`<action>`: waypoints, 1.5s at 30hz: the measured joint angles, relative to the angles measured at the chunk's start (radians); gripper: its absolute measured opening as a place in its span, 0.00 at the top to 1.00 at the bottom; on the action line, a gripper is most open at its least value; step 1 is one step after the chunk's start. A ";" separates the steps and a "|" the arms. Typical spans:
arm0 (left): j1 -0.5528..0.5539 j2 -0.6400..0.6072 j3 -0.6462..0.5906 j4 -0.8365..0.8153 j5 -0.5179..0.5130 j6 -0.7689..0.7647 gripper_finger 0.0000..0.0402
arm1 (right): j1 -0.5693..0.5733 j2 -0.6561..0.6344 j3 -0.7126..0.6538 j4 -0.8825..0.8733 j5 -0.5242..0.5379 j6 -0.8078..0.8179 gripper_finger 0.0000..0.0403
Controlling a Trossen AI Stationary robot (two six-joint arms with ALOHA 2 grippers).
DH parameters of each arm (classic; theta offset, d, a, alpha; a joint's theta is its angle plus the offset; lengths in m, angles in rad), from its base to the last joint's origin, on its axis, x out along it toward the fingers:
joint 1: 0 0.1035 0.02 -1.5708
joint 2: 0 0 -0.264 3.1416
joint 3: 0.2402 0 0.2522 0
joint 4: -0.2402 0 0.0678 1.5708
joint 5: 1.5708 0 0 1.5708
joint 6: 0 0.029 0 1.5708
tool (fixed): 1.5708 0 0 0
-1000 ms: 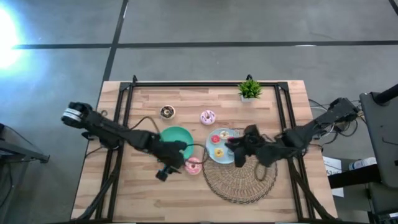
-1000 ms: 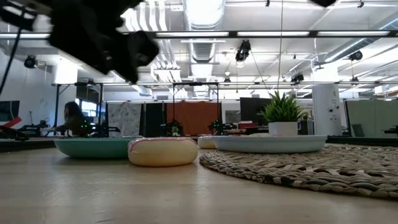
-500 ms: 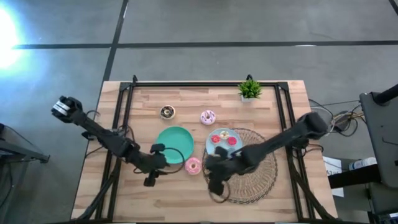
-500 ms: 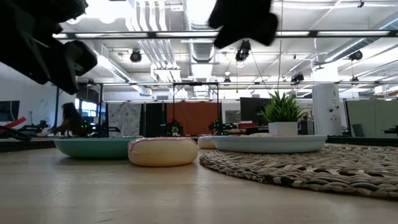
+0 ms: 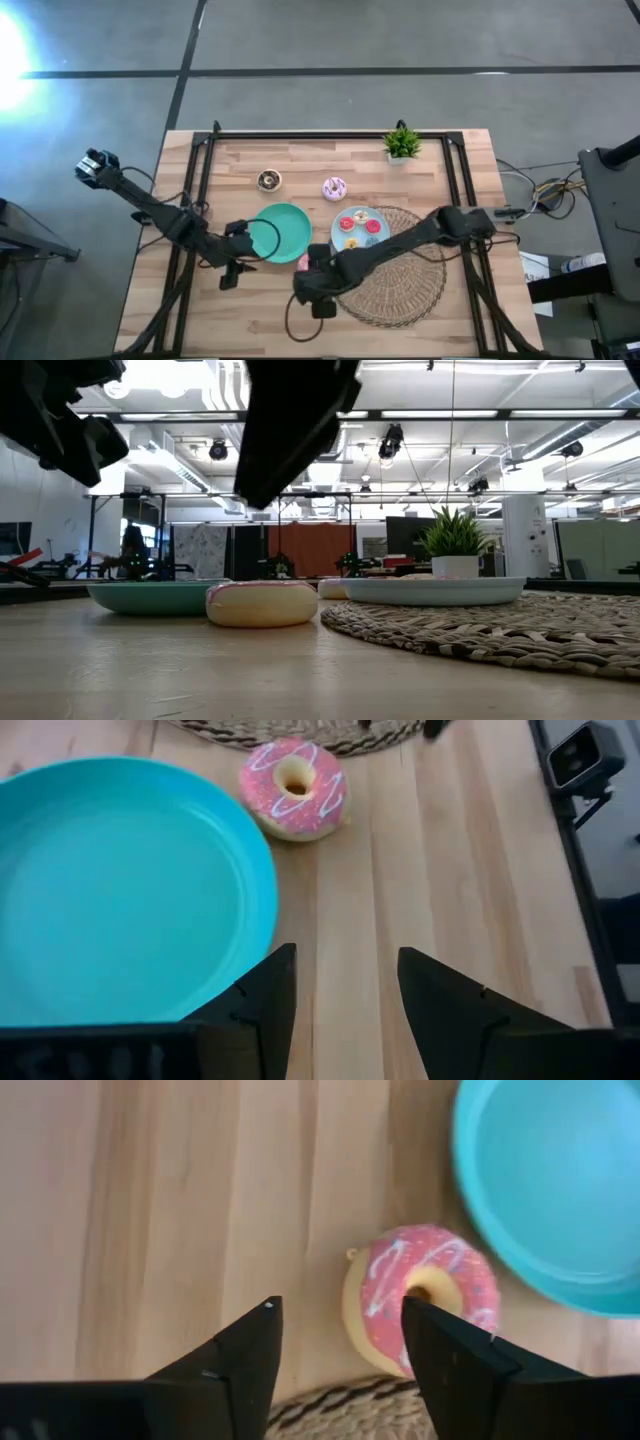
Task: Pick & Place donuts
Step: Put the large pink donut on the green plate
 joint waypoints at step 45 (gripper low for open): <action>0.000 -0.505 0.000 -0.215 -0.376 -0.071 0.63 | -0.091 0.136 0.120 -0.100 -0.043 0.041 0.95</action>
